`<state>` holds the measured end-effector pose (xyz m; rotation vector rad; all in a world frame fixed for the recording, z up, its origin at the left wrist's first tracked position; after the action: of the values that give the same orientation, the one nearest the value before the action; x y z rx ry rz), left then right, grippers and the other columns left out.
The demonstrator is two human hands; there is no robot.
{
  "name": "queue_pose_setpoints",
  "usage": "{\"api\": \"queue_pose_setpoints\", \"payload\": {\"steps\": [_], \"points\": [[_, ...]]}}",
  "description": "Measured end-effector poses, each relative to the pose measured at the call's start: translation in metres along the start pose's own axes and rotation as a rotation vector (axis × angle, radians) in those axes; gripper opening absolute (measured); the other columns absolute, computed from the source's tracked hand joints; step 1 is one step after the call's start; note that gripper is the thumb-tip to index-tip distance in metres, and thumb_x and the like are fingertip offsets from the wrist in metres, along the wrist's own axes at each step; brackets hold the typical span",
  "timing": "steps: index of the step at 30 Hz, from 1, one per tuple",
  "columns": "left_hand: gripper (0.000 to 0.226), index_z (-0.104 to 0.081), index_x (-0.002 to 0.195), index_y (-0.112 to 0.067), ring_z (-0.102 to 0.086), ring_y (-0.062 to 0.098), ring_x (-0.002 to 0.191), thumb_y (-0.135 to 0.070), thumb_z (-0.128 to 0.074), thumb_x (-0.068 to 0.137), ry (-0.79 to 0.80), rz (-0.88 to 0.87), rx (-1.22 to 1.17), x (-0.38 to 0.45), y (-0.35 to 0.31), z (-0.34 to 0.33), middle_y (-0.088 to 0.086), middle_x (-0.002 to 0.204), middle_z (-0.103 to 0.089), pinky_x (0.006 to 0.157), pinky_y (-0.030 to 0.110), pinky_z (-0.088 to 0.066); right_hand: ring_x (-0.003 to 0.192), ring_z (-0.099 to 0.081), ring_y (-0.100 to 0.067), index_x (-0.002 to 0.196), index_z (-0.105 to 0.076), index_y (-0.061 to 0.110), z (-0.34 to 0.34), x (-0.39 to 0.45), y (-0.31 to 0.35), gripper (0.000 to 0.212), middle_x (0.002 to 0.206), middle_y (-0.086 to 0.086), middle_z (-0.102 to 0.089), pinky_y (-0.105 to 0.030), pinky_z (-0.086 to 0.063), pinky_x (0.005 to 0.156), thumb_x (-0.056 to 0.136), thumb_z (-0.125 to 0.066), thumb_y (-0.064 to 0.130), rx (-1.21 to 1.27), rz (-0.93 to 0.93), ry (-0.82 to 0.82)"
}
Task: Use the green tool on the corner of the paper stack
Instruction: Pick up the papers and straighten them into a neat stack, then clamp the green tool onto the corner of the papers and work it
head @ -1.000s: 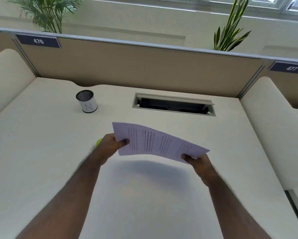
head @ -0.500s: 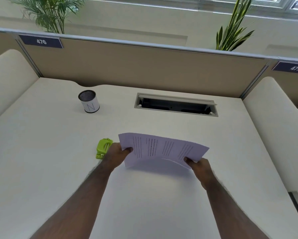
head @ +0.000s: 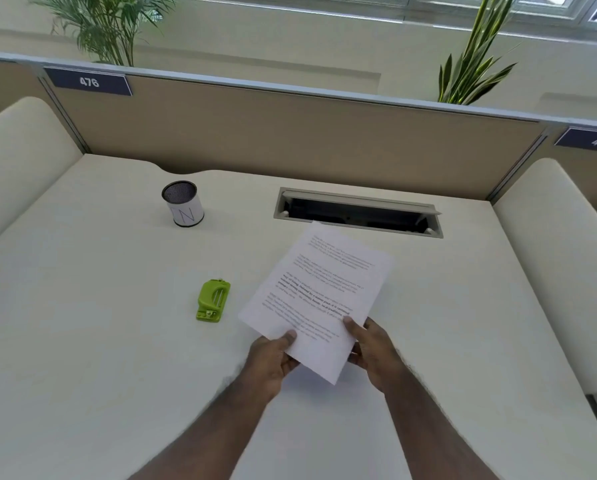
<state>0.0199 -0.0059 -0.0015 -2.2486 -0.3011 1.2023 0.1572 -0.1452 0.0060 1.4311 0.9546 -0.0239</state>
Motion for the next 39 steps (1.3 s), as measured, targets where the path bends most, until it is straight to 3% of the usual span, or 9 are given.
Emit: {"api": "queue_pose_setpoints", "payload": {"steps": [3, 8, 11, 13, 17, 22, 28, 34, 39], "points": [[0.029, -0.06, 0.116, -0.008, -0.069, 0.028, 0.093, 0.001, -0.061, 0.088, 0.069, 0.055, 0.118, -0.004, 0.004, -0.005, 0.016, 0.113, -0.07, 0.064, 0.036, -0.062, 0.104, -0.069, -0.024, 0.122, -0.063, 0.018, 0.009, 0.007, 0.004, 0.028, 0.114, 0.0, -0.073, -0.039, -0.06, 0.074, 0.094, -0.062, 0.014, -0.037, 0.023, -0.097], [0.028, -0.063, 0.115, -0.011, -0.07, 0.028, 0.086, -0.02, -0.066, 0.089, 0.126, 0.145, 0.434, -0.005, -0.022, 0.014, 0.016, 0.111, -0.071, 0.072, 0.036, -0.057, 0.095, -0.067, -0.021, 0.119, -0.064, 0.021, 0.028, 0.006, -0.001, 0.025, 0.111, 0.0, -0.071, -0.029, -0.054, 0.068, 0.096, -0.057, 0.011, -0.105, 0.003, -0.211], [0.026, -0.066, 0.098, -0.012, -0.064, 0.02, 0.061, -0.036, -0.061, 0.09, -0.033, 0.06, 0.654, 0.008, -0.064, 0.041, 0.01, 0.09, -0.071, 0.056, 0.026, -0.049, 0.095, -0.067, -0.023, 0.118, -0.065, 0.018, 0.037, 0.008, -0.008, 0.025, 0.11, -0.003, -0.071, -0.029, -0.052, 0.07, 0.096, -0.056, 0.01, -0.15, -0.029, -0.234], [0.019, -0.066, 0.087, -0.013, -0.059, 0.022, 0.056, -0.031, -0.062, 0.089, -0.231, -0.149, 0.745, 0.022, -0.1, 0.059, 0.012, 0.085, -0.069, 0.054, 0.026, -0.045, 0.085, -0.067, -0.019, 0.112, -0.066, 0.019, 0.039, 0.009, -0.014, 0.021, 0.102, 0.0, -0.072, -0.027, -0.051, 0.064, 0.096, -0.056, 0.011, -0.158, -0.064, -0.236], [0.031, -0.068, 0.112, -0.012, -0.065, 0.033, 0.101, -0.026, -0.061, 0.085, -0.613, -0.485, 1.085, 0.042, -0.157, 0.089, 0.014, 0.11, -0.069, 0.089, 0.038, -0.05, 0.083, -0.067, -0.019, 0.109, -0.066, 0.02, 0.037, 0.01, -0.028, 0.018, 0.101, -0.001, -0.072, -0.03, -0.053, 0.066, 0.096, -0.056, 0.011, -0.162, -0.098, -0.219], [0.04, -0.064, 0.122, -0.012, -0.061, 0.036, 0.111, -0.033, -0.059, 0.09, -0.435, -0.354, 1.317, 0.075, -0.158, 0.097, 0.02, 0.124, -0.062, 0.096, 0.039, -0.05, 0.09, -0.067, -0.024, 0.118, -0.065, 0.012, 0.033, 0.011, -0.032, 0.025, 0.112, -0.009, -0.071, -0.032, -0.054, 0.07, 0.096, -0.055, 0.006, -0.17, -0.029, -0.234], [0.023, -0.071, 0.102, -0.007, -0.065, 0.036, 0.1, -0.023, -0.063, 0.087, -0.375, -0.325, 1.165, 0.081, -0.151, 0.09, 0.02, 0.107, -0.07, 0.089, 0.043, -0.054, 0.113, -0.064, -0.038, 0.125, -0.061, 0.004, 0.033, 0.012, -0.032, 0.03, 0.122, -0.017, -0.068, -0.053, -0.051, 0.099, 0.097, -0.053, 0.002, -0.165, -0.005, -0.209], [0.016, -0.071, 0.094, -0.003, -0.058, 0.024, 0.08, -0.015, -0.068, 0.084, -0.293, -0.272, 1.044, 0.08, -0.137, 0.073, 0.015, 0.09, -0.066, 0.073, 0.031, -0.046, 0.108, -0.066, -0.033, 0.122, -0.064, 0.009, 0.035, 0.011, -0.034, 0.027, 0.12, -0.014, -0.07, -0.049, -0.053, 0.096, 0.097, -0.055, 0.004, -0.137, 0.002, -0.172], [0.012, -0.067, 0.095, 0.0, -0.059, 0.024, 0.082, -0.009, -0.064, 0.089, -0.179, -0.195, 0.84, 0.074, -0.117, 0.058, 0.016, 0.09, -0.063, 0.077, 0.038, -0.054, 0.096, -0.068, -0.029, 0.114, -0.067, 0.013, 0.033, 0.011, -0.035, 0.022, 0.116, -0.014, -0.072, -0.047, -0.054, 0.09, 0.096, -0.057, 0.005, -0.132, -0.025, -0.151]]}}
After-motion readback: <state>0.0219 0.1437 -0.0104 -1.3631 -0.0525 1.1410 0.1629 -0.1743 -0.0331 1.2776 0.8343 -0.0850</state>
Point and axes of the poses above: each hand's wrist, its own x-axis towards the middle knuckle, its own z-axis out of the back of the hand, y = z × x, the point moved 4 cm from there along x, towards the middle knuckle
